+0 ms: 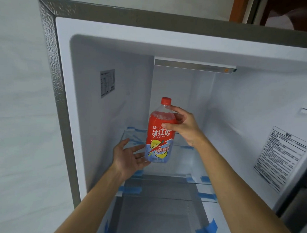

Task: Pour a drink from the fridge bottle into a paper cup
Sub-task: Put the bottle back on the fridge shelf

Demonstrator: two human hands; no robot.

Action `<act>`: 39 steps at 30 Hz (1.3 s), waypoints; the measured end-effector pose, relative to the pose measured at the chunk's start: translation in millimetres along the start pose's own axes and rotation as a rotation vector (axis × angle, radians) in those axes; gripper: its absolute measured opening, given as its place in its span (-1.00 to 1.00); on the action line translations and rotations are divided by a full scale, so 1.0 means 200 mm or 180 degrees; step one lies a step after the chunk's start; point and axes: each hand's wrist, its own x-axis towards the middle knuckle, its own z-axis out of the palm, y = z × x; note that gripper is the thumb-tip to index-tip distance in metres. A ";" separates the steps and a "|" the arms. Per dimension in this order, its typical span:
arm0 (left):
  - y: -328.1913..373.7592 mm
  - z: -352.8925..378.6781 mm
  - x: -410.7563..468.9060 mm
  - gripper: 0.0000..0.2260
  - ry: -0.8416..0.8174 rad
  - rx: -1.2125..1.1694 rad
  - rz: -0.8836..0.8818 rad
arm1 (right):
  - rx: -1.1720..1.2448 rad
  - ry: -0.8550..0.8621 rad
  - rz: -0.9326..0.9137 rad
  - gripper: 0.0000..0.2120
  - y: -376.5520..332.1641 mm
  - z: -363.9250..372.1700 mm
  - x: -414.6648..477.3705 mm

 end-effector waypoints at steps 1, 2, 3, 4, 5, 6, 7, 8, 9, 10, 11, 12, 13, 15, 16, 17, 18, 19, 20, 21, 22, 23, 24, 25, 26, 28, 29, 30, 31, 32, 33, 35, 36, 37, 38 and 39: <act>0.00 0.00 0.01 -0.45 0.0021 -0.0003 0.0013 | 0.0002 -0.0006 -0.0003 -0.43 0.01 0.00 0.01; 0.00 0.00 0.02 -0.46 0.0038 0.0009 0.0032 | 0.0003 -0.0017 -0.0009 -0.43 0.02 0.00 0.02; 0.00 0.00 0.02 -0.47 0.0054 0.0041 0.0052 | 0.0004 -0.0025 -0.0017 -0.43 0.03 0.00 0.04; 0.00 0.00 0.03 -0.48 0.0066 0.0092 0.0069 | 0.0006 -0.0037 -0.0024 -0.43 0.04 0.00 0.05; 0.00 0.00 0.03 -0.49 0.0078 0.0141 0.0079 | 0.0003 -0.0051 -0.0030 -0.42 0.05 0.00 0.06; 0.00 -0.01 0.04 -0.50 0.0087 0.0173 0.0083 | -0.0003 -0.0065 -0.0036 -0.42 0.06 0.00 0.07; 0.00 -0.01 0.04 -0.50 0.0095 0.0183 0.0080 | -0.0012 -0.0078 -0.0041 -0.41 0.06 0.00 0.08; 0.00 -0.02 0.05 -0.51 0.0109 0.0180 0.0077 | -0.0019 -0.0085 -0.0043 -0.40 0.07 0.00 0.09; 0.00 -0.03 0.05 -0.50 0.0131 0.0168 0.0081 | -0.0029 -0.0085 -0.0045 -0.38 0.08 0.00 0.10; 0.00 -0.03 0.06 -0.50 0.0155 0.0154 0.0091 | -0.0039 -0.0074 -0.0049 -0.35 0.09 0.00 0.10; 0.00 -0.03 0.06 -0.49 0.0176 0.0141 0.0108 | -0.0048 -0.0064 -0.0059 -0.34 0.10 -0.01 0.11; 0.00 -0.03 0.07 -0.49 0.0187 0.0130 0.0125 | -0.0051 -0.0060 -0.0070 -0.33 0.12 -0.01 0.12; 0.00 -0.03 0.07 -0.49 0.0189 0.0119 0.0134 | -0.0062 -0.0063 -0.0079 -0.34 0.13 -0.01 0.12; 0.00 -0.02 0.08 -0.50 0.0194 0.0103 0.0133 | -0.0065 -0.0081 -0.0082 -0.35 0.15 -0.02 0.13; 0.00 -0.02 0.08 -0.50 0.0205 0.0090 0.0132 | -0.0047 -0.0089 -0.0081 -0.35 0.16 -0.02 0.13; 0.00 -0.02 0.08 -0.50 0.0217 0.0066 0.0134 | -0.0034 -0.0099 -0.0084 -0.36 0.17 -0.02 0.14; 0.00 -0.01 0.09 -0.49 0.0227 0.0035 0.0137 | -0.0029 -0.0107 -0.0088 -0.35 0.18 -0.02 0.14; 0.00 -0.01 0.10 -0.50 0.0227 0.0000 0.0136 | -0.0036 -0.0115 -0.0095 -0.35 0.18 -0.02 0.14; -0.01 -0.01 0.10 -0.50 0.0219 -0.0024 0.0135 | -0.0048 -0.0120 -0.0100 -0.35 0.19 -0.03 0.14; -0.01 -0.01 0.11 -0.50 0.0203 -0.0044 0.0139 | -0.0062 -0.0125 -0.0107 -0.35 0.19 -0.03 0.15; -0.01 -0.01 0.11 -0.49 0.0186 -0.0066 0.0153 | -0.0071 -0.0132 -0.0115 -0.34 0.20 -0.03 0.15; -0.02 -0.01 0.11 -0.49 0.0173 -0.0097 0.0166 | -0.0079 -0.0130 -0.0111 -0.34 0.21 -0.03 0.15; -0.02 -0.01 0.12 -0.50 0.0175 -0.0125 0.0179 | -0.0078 -0.0117 -0.0094 -0.34 0.22 -0.04 0.15; -0.02 -0.01 0.12 -0.50 0.0182 -0.0158 0.0188 | -0.0073 -0.0096 -0.0068 -0.34 0.23 -0.04 0.15; -0.03 -0.01 0.12 -0.50 0.0197 -0.0187 0.0201 | -0.0065 -0.0080 -0.0042 -0.33 0.24 -0.04 0.15; -0.03 0.00 0.12 -0.50 0.0214 -0.0202 0.0227 | -0.0043 -0.0056 -0.0011 -0.30 0.26 -0.05 0.14; -0.03 0.00 0.12 -0.51 0.0218 -0.0183 0.0235 | -0.0028 -0.0044 -0.0001 -0.29 0.26 -0.06 0.14; -0.03 0.01 0.12 -0.51 0.0216 -0.0153 0.0242 | -0.0014 -0.0028 0.0012 -0.29 0.26 -0.06 0.14; -0.03 0.01 0.11 -0.51 0.0211 -0.0123 0.0244 | -0.0005 -0.0018 0.0021 -0.30 0.26 -0.06 0.14; -0.03 0.02 0.11 -0.51 0.0207 -0.0090 0.0237 | 0.0001 -0.0014 0.0031 -0.31 0.26 -0.06 0.13; -0.03 0.02 0.11 -0.52 0.0212 -0.0061 0.0218 | -0.0004 -0.0017 0.0047 -0.31 0.26 -0.07 0.13; -0.03 0.03 0.10 -0.52 0.0216 -0.0009 0.0184 | -0.0025 -0.0034 0.0074 -0.31 0.26 -0.07 0.13; -0.03 0.03 0.10 -0.52 0.0217 0.0018 0.0182 | -0.0025 -0.0050 0.0082 -0.31 0.26 -0.06 0.13; -0.03 0.04 0.09 -0.53 0.0214 0.0044 0.0183 | -0.0030 -0.0062 0.0085 -0.31 0.26 -0.06 0.13; -0.03 0.04 0.08 -0.53 0.0215 0.0080 0.0186 | -0.0037 -0.0066 0.0095 -0.30 0.26 -0.06 0.13; -0.02 0.04 0.07 -0.53 0.0204 0.0120 0.0190 | -0.0046 -0.0065 0.0110 -0.29 0.26 -0.05 0.13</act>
